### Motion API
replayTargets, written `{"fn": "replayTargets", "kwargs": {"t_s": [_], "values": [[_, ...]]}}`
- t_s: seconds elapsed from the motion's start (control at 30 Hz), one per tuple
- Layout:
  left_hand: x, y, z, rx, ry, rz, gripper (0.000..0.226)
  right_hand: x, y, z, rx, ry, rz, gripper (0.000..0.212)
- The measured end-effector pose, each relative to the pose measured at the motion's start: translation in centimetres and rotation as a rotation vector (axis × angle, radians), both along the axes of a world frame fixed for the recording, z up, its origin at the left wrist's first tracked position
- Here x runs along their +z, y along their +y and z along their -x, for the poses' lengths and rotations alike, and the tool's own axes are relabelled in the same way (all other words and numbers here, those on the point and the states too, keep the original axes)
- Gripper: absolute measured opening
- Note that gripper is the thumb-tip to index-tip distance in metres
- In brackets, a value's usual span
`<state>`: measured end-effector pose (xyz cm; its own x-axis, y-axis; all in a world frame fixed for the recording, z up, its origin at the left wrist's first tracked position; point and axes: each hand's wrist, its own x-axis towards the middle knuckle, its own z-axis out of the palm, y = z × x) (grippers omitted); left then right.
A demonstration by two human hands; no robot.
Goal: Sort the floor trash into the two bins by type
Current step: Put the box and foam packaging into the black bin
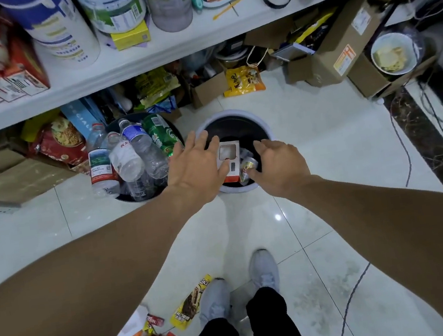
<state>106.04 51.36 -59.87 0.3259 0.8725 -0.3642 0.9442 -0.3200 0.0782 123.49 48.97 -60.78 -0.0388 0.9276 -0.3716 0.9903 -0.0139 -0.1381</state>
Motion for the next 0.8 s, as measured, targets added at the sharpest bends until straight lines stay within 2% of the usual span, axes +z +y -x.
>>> {"fn": "replayTargets", "kwargs": {"t_s": [0.13, 0.27, 0.47, 0.8], "values": [[1.8, -1.8, 0.2, -0.052, 0.003, -0.037, 0.063, 1.5, -2.2, 0.5, -0.002, -0.063, 0.010, 0.066], [3.1, -5.0, 0.5, -0.092, 0.004, -0.073, 0.063, 3.0, -6.0, 1.3, -0.041, -0.043, 0.011, 0.068], [3.7, -12.2, 1.4, -0.121, 0.014, -0.081, 0.065, 4.3, -13.9, 2.7, -0.027, -0.099, 0.035, 0.070], [5.2, -25.2, 5.2, -0.124, -0.031, -0.048, 0.062, 5.6, -27.4, 6.7, -0.102, -0.083, 0.107, 0.071]]}}
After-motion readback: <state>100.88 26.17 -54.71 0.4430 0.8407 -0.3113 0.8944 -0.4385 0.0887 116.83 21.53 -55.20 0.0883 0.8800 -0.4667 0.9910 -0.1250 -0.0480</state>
